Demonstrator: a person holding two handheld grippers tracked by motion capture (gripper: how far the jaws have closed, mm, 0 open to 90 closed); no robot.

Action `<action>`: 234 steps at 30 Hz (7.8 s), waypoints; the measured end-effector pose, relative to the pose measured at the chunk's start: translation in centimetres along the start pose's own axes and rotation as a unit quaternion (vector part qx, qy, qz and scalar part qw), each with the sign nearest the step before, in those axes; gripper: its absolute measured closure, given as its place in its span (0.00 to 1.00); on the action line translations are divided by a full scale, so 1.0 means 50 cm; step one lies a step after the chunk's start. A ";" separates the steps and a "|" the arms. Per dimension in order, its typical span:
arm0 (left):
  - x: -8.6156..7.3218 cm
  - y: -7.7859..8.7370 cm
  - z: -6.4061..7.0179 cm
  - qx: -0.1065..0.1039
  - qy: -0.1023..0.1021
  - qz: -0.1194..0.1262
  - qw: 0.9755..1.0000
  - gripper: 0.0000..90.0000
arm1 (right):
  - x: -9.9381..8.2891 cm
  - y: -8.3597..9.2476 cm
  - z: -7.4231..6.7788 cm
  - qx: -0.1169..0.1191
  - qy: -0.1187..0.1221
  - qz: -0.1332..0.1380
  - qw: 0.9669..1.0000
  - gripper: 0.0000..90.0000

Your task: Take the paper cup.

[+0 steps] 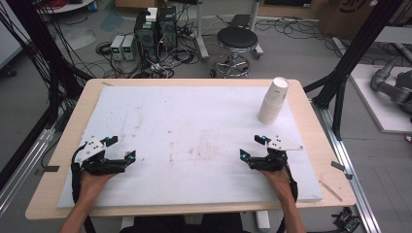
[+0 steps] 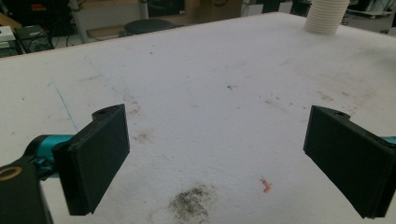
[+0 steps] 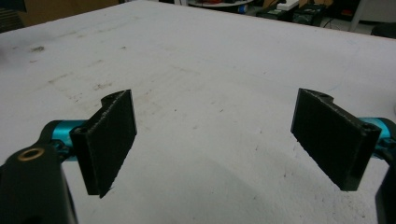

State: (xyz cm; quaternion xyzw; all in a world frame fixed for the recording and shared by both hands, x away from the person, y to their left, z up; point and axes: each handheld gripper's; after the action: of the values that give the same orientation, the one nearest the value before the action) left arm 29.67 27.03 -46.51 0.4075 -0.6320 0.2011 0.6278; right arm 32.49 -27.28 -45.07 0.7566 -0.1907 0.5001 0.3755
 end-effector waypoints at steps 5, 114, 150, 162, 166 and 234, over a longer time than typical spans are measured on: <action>0.000 0.000 -0.002 0.003 0.008 0.000 1.000 0.08 | 0.000 -0.001 -0.001 -0.002 0.002 0.000 1.000 0.16; 0.004 -0.008 0.002 0.005 -0.003 -0.023 1.000 0.08 | 0.471 0.044 0.186 -0.161 -0.030 -0.099 0.981 0.15; 0.004 -0.008 0.003 0.004 -0.006 -0.024 1.000 0.08 | 0.477 -0.034 0.207 -0.229 -0.071 -0.209 0.948 0.16; 0.004 -0.009 0.003 0.002 -0.009 -0.025 1.000 0.08 | 0.473 -0.041 0.207 -0.229 -0.071 -0.224 0.944 0.30; 0.004 -0.009 0.003 0.002 -0.007 -0.025 1.000 0.08 | 0.468 -0.042 0.210 -0.227 -0.073 -0.230 0.943 0.31; 0.005 -0.010 0.003 0.001 -0.011 -0.029 1.000 0.08 | 0.552 0.089 0.069 -0.131 0.003 -0.143 0.981 0.41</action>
State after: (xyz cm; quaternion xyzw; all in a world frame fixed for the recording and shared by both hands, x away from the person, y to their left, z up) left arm 29.99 26.55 -46.43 0.4283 -0.6265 0.1789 0.6262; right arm 43.42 -30.37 -19.30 0.7189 -0.1437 0.4139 0.5396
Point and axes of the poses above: each handheld gripper's, and its own axes: y roughly backward along the jaws, x roughly out of its top, z roughly to its right, and after that the axes turned 11 degrees about -y, right-handed
